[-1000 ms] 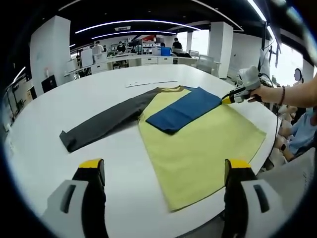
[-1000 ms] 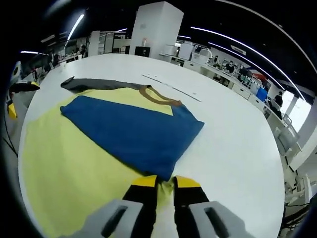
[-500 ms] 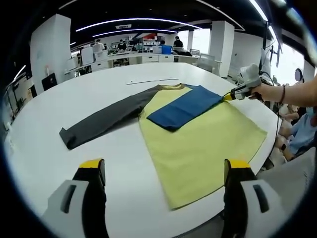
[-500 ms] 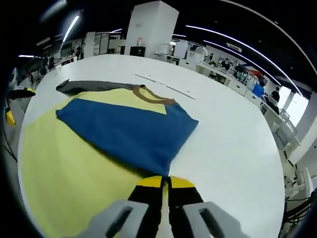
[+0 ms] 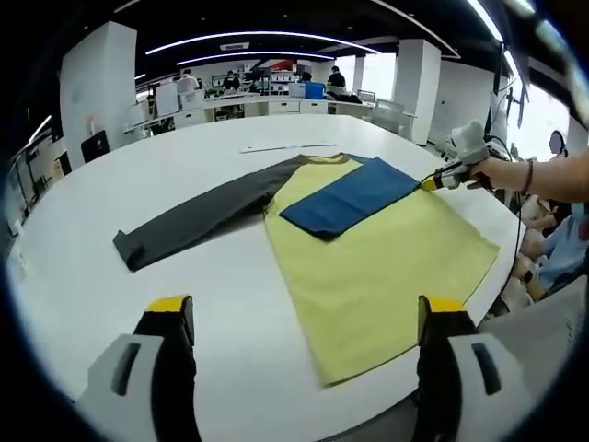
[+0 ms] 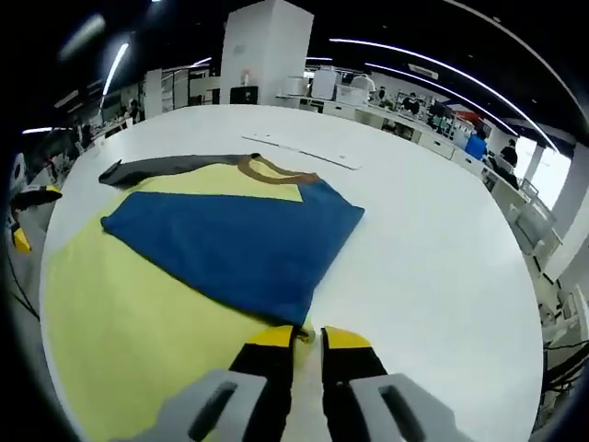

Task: Fold the garment on the visible template until the final outline fits inside the template.

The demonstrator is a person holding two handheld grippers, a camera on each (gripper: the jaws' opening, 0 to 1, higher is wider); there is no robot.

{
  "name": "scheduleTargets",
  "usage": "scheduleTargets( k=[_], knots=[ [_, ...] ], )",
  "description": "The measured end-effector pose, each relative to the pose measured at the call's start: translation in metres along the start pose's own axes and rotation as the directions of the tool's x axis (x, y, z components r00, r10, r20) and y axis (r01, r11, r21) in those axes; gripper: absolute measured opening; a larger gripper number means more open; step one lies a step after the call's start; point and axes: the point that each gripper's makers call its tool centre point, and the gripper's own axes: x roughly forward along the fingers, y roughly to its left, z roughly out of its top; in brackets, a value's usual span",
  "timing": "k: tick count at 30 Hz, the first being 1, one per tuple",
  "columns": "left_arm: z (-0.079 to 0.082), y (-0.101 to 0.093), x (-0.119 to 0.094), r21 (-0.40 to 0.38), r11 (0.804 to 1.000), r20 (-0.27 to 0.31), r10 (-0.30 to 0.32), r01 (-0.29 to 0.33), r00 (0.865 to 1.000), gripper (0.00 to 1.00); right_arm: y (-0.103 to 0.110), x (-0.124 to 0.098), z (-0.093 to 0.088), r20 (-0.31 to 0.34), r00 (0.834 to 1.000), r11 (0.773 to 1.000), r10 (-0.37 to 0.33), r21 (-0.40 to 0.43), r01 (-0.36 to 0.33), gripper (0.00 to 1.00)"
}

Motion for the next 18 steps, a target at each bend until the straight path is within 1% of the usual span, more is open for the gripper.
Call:
scheduleTargets(
  k=[1,2,4,7,8,10,15,18],
  knots=[
    [0.001,0.001,0.000,-0.002,1.000,0.002,0.003,-0.003,1.000,0.99,0.000,-0.001,0.001,0.008,1.000,1.000,0.003,0.022,-0.003,0.15],
    [0.002,0.004,-0.001,-0.006,1.000,0.007,0.008,-0.008,1.000,0.99,0.001,-0.003,0.003,0.024,1.000,0.998,0.009,0.065,-0.010,0.22],
    [0.005,0.009,-0.001,-0.010,1.000,0.014,0.020,-0.020,1.000,0.99,0.001,-0.006,0.009,0.054,0.998,0.994,0.023,0.105,-0.028,0.32],
    [0.011,0.018,-0.003,-0.015,0.999,0.027,0.040,-0.039,0.999,0.99,0.002,-0.013,0.016,0.090,0.995,0.990,0.034,0.133,-0.045,0.47],
    [0.012,0.021,-0.004,-0.016,0.999,0.031,0.047,-0.047,0.998,0.99,0.003,-0.015,0.018,0.099,0.994,0.988,0.039,0.146,-0.054,0.54],
    [0.016,0.029,-0.005,-0.028,0.998,0.042,0.064,-0.063,0.997,0.99,0.006,-0.020,0.024,0.127,0.990,0.983,0.053,0.169,-0.074,0.62],
    [0.027,0.048,-0.005,-0.065,0.994,0.075,0.095,-0.090,0.993,0.99,0.014,-0.033,0.033,0.168,0.982,0.973,0.085,0.199,-0.119,0.72],
    [0.035,0.062,-0.004,-0.081,0.991,0.093,0.116,-0.109,0.989,0.99,0.021,-0.042,0.036,0.183,0.978,0.972,0.098,0.193,-0.133,0.79]
  ],
)
